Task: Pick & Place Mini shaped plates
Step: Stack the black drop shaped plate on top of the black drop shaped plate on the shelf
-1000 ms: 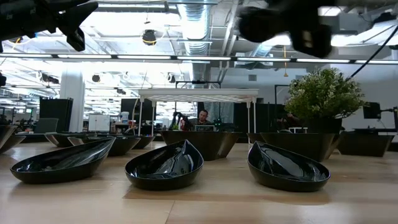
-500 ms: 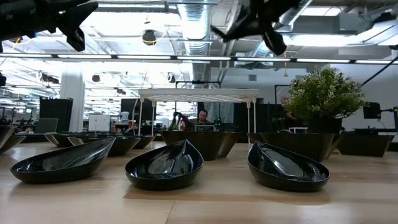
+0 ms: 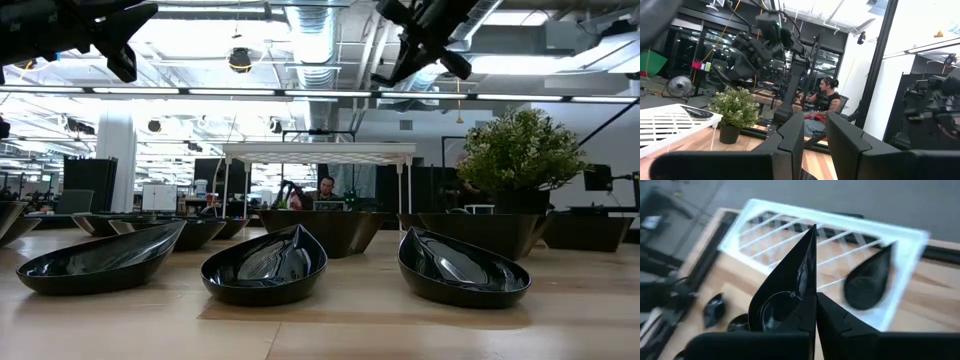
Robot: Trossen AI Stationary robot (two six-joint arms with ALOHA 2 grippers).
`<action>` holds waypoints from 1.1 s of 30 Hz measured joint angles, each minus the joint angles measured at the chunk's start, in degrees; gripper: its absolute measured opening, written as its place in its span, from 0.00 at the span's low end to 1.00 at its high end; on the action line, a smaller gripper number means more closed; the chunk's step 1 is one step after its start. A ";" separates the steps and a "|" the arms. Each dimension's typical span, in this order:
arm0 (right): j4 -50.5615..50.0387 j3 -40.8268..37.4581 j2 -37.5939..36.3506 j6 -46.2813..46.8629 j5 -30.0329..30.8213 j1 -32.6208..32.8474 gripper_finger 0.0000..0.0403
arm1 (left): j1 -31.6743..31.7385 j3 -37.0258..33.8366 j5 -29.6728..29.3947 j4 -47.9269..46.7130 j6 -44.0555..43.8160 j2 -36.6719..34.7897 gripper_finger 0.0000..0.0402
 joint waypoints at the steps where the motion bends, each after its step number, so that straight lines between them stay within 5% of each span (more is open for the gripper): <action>1: -1.58 1.92 0.90 -0.01 -0.12 -1.03 0.00 | 0.00 0.00 0.01 0.00 0.00 0.00 0.20; 12: -15.16 15.02 12.30 -0.88 -4.99 -8.20 0.00 | 0.00 0.00 -0.01 0.00 0.02 0.00 0.20; 17: -15.50 15.55 14.92 -2.00 -9.07 -9.94 0.00 | 0.00 0.00 -0.01 -0.01 0.02 0.00 0.20; 33: -19.72 14.55 15.13 0.41 -8.86 -10.67 0.00 | 0.00 0.00 -0.01 0.00 0.00 0.00 0.20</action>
